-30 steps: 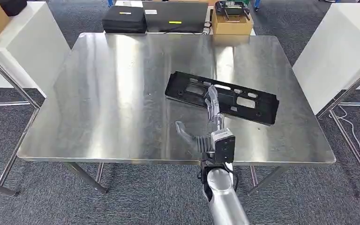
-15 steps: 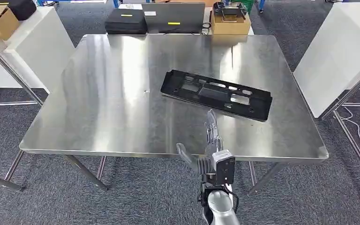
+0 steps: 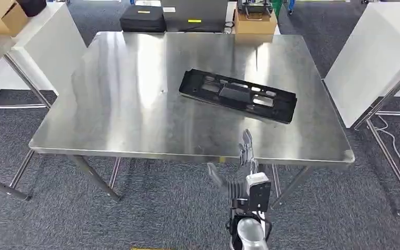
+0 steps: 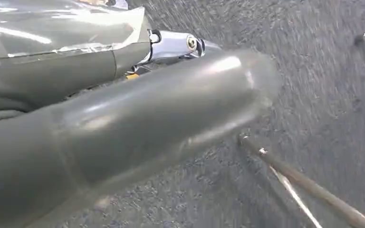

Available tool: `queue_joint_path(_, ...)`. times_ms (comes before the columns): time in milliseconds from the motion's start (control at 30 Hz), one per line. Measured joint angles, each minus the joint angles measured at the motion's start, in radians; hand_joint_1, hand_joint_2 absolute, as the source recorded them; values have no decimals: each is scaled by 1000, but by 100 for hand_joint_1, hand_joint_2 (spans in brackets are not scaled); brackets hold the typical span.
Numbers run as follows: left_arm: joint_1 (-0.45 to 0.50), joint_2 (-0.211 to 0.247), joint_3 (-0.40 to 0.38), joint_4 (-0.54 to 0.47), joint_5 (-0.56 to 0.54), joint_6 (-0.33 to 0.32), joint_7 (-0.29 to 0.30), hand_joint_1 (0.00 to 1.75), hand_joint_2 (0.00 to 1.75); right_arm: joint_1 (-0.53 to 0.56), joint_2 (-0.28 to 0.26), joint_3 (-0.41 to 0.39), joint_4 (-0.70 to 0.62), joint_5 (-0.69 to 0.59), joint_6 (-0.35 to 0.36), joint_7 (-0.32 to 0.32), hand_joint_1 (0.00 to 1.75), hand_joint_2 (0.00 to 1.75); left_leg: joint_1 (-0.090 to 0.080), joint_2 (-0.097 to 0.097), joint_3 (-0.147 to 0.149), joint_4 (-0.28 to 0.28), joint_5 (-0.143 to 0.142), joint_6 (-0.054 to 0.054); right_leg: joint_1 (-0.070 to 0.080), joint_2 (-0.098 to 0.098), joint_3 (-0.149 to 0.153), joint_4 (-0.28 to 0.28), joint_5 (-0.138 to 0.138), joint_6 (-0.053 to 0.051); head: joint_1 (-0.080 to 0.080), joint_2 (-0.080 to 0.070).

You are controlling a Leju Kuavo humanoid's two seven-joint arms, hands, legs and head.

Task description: Take the parts from the cabinet and place them on the table.

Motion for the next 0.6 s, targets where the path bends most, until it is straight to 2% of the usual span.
queue_joint_path(33, 0, 0, 0, 2, -8, -1, 0, 0, 0, 8, 0, -6, -10, 3, -1, 0, 0, 175, 7, 1, -2, -20, 28, 4, 8, 2, -5, -2, 7, 7, 3, 0)
queue_joint_path(67, -2, 0, -1, 6, -18, -2, 0, 0, 0, 16, -2, -15, -18, 5, -3, 0, 0, 175, 11, 6, -5, -28, 44, 0, 5, 9, -13, 14, -20, 5, 2, 0)
queue_joint_path(100, -2, 2, -2, 8, -29, -3, 0, 0, 0, 25, -4, -26, -27, 6, -7, 0, 0, 175, 11, 6, -19, -31, 57, 11, 4, 13, -34, 64, -83, -5, 7, 0)
queue_joint_path(133, -1, 3, -5, 11, -41, -8, 0, 0, 0, 34, -8, -36, -33, 8, -13, 0, 0, 175, 11, 5, -33, -31, 68, 13, 2, 15, -51, 136, -141, -12, 9, 0)
queue_joint_path(167, -2, 5, -7, 16, -52, -12, 0, 0, 0, 45, -11, -47, -37, 9, -16, 0, 0, 175, 10, 5, -48, -30, 79, 13, -2, 16, -69, 214, -187, -12, 10, 0)
queue_joint_path(200, -2, 7, -9, 20, -61, -16, 0, 0, 0, 56, -15, -57, -42, 11, -18, -1, 0, 175, 10, 5, -63, -28, 90, 13, -4, 17, -76, 274, -210, -6, 11, 0)
queue_joint_path(233, -2, 9, -13, 26, -70, -18, 0, 0, 0, 67, -18, -65, -48, 14, -22, -1, 0, 175, 10, 5, -71, -26, 100, 10, -6, 17, -68, 301, -206, 6, 11, 0)
queue_joint_path(267, -2, 12, -19, 32, -79, -21, 0, 0, 0, 76, -21, -73, -53, 18, -27, -1, 0, 175, 11, 5, -89, -22, 110, 7, -9, 17, -39, 285, -185, 21, 12, 0)
queue_joint_path(300, -3, 15, -24, 37, -85, -25, 0, 0, 0, 83, -22, -78, -59, 20, -30, -1, 0, 175, 11, 6, -106, -16, 119, 2, -12, 17, 9, 231, -153, 35, 12, 0)
queue_joint_path(333, -5, 17, -28, 42, -87, -26, 0, 0, 0, 89, -23, -82, -66, 23, -32, -1, 0, 175, 13, 5, -122, -9, 125, -3, -14, 17, 74, 145, -134, 43, 12, 0)
queue_joint_path(367, -7, 20, -32, 46, -89, -26, 0, 0, 0, 92, -23, -83, -73, 27, -33, 1, 0, 175, 13, 5, -133, 1, 132, -10, -18, 18, 140, 47, -146, 40, 12, 0)
queue_joint_path(400, -9, 26, -34, 48, -92, -27, 0, 0, 0, 93, -21, -84, -80, 34, -33, 6, 0, 175, 10, 4, -147, 7, 138, -17, -9, 25, 177, -16, -176, 27, 12, 0)
queue_joint_path(433, -12, 28, -34, 52, -95, -27, 0, 0, 0, 100, -20, -86, -88, 40, -33, 13, 0, 175, 10, 4, -144, 3, 147, -25, -4, 27, 160, -2, -165, 16, 5, 0)
queue_joint_path(467, -14, 32, -35, 57, -96, -27, 0, 0, 0, 102, -19, -87, -95, 45, -32, 16, 0, 175, 11, 4, -145, 5, 152, -30, -2, 27, 151, -8, -165, 11, 9, 0)
queue_joint_path(500, -15, 34, -35, 60, -97, -28, 0, 0, 0, 105, -19, -90, -99, 49, -30, 23, 0, 175, 12, 2, -144, -1, 162, -35, 1, 26, 147, -6, -160, 1, 6, 0)
queue_joint_path(533, -14, 38, -35, 63, -97, -28, 0, 0, 0, 105, -17, -92, -100, 57, -24, 27, 0, 175, 14, 1, -147, -2, 171, -41, -9, 23, 142, -11, -148, -12, 6, 0)
queue_joint_path(567, -13, 42, -35, 64, -97, -28, 0, 0, 0, 104, -14, -93, -100, 63, -20, 32, 0, 175, 19, -1, -157, 12, 139, -46, -15, 17, 135, -12, -137, -23, 5, 0)
queue_joint_path(600, -12, 42, -34, 66, -97, -28, 0, 0, 0, 105, -11, -95, -100, 69, -13, 37, 0, 175, 20, -1, -167, 49, 74, -51, -15, 16, 124, -12, -125, -36, 2, 0)
